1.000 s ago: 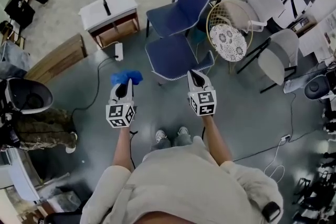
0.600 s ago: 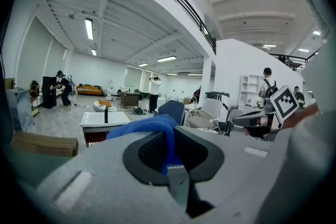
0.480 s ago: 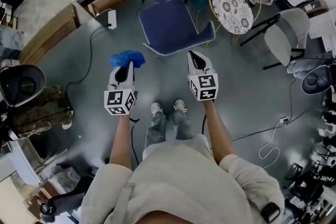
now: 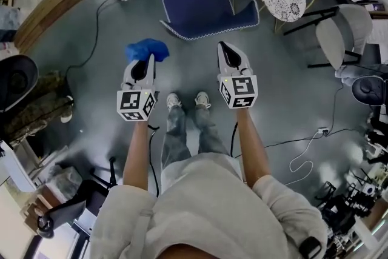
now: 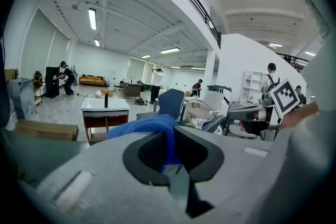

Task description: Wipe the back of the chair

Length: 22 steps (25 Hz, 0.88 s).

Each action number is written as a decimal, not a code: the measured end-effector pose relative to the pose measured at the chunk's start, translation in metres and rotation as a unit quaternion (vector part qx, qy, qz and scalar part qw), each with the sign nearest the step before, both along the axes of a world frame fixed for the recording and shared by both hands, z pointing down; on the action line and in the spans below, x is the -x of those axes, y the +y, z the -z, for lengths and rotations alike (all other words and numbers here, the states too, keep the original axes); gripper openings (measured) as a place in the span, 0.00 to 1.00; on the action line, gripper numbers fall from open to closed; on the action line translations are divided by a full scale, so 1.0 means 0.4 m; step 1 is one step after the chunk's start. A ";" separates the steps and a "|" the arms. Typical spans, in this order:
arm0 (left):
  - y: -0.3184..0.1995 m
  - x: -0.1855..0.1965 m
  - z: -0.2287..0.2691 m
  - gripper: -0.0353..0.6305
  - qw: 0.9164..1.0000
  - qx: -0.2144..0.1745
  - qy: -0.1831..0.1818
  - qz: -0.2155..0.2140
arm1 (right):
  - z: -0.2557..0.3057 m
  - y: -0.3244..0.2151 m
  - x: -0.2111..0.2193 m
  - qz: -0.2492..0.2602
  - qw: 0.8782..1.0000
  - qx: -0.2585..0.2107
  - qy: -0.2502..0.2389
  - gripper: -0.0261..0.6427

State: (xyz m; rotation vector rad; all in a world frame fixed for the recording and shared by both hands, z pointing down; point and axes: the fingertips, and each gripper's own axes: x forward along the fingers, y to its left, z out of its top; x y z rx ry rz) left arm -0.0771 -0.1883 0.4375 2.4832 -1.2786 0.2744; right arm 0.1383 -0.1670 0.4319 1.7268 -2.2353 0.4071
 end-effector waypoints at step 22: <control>-0.022 -0.047 -0.237 0.10 1.000 -0.014 0.012 -0.014 | -0.199 0.020 0.098 0.027 0.999 -0.022 0.007 0.04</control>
